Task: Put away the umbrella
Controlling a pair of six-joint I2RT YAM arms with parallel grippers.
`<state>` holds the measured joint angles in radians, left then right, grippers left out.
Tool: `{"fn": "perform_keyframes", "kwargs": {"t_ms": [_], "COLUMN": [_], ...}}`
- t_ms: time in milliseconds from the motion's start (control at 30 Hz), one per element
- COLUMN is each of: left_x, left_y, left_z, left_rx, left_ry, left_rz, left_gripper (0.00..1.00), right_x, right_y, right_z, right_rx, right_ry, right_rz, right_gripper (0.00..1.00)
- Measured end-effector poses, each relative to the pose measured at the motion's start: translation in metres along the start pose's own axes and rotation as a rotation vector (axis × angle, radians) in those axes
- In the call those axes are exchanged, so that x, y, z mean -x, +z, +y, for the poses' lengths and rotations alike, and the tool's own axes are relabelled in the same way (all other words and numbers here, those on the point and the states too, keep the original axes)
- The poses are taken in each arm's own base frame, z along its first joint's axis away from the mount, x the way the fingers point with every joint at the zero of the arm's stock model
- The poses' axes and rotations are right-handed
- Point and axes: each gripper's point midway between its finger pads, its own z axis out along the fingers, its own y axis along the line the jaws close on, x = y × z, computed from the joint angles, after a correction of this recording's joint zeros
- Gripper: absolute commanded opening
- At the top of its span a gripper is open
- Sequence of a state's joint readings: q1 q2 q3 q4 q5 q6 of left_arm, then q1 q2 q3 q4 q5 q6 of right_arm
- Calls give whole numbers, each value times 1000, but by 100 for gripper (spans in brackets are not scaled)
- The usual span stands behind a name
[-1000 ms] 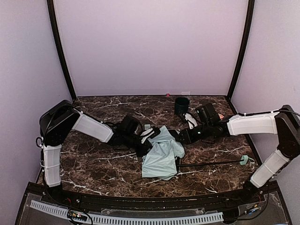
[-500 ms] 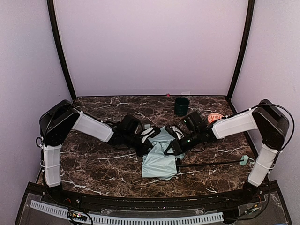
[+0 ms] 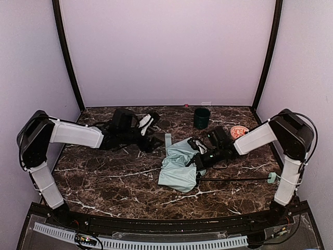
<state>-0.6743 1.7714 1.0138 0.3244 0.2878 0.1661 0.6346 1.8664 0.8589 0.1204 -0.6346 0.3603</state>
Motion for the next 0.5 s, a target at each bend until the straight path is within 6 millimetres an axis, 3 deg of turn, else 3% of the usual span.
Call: {"fn": "perform_keyframes", "kwargs": {"t_ms": [67, 167, 233, 333, 400, 500], "left_x": [24, 38, 35, 8, -13, -40], "left_y": [-17, -30, -37, -39, -32, -16], "left_z": [-9, -66, -117, -169, -174, -165], "left_rx": [-14, -151, -285, -440, -472, -469], "left_ry": [85, 261, 404, 541, 578, 609], "left_rz": [-58, -100, -106, -56, 6, 92], "left_gripper": [79, 85, 98, 99, 99, 99], "right_x": [1, 2, 3, 4, 4, 3], "right_y": [3, 5, 7, 10, 11, 11], "right_z": [-1, 0, 1, 3, 4, 4], "right_rx": [8, 31, 50, 73, 80, 85], "right_ry": [-3, -9, -15, -26, -33, -40], "right_rz": [-1, 6, 14, 24, 30, 40], "right_gripper": [0, 0, 0, 0, 0, 0]}}
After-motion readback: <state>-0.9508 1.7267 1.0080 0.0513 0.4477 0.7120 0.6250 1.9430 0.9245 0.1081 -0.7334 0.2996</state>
